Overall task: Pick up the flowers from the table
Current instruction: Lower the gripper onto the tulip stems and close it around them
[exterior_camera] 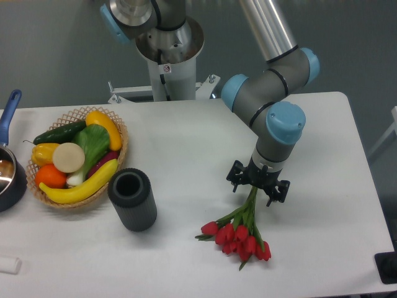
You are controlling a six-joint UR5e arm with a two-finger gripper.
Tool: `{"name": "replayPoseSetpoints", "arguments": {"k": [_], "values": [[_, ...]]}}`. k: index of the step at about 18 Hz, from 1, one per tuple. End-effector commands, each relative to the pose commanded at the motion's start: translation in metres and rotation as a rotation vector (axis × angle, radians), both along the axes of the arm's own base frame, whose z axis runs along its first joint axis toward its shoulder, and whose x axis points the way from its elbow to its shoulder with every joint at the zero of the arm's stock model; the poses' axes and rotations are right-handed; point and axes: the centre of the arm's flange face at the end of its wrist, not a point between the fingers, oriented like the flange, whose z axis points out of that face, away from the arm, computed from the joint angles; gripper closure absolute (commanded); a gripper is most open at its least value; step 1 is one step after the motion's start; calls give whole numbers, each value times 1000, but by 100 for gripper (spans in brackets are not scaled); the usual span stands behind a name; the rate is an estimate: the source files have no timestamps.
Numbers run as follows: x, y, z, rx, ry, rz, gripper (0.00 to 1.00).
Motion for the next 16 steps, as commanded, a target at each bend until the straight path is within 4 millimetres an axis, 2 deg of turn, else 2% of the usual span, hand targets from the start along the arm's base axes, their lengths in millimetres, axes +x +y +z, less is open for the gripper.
{"name": "replayPoseSetpoints", "arguments": {"k": [3, 5, 9, 14, 16], "values": [[1, 3, 0, 1, 3, -5, 0], [-1, 4, -4, 0, 0, -5, 4], [0, 5, -5, -1, -2, -5, 27], [-2, 5, -3, 0, 3, -5, 36], [-2, 6, -3, 0, 3, -5, 46]]}}
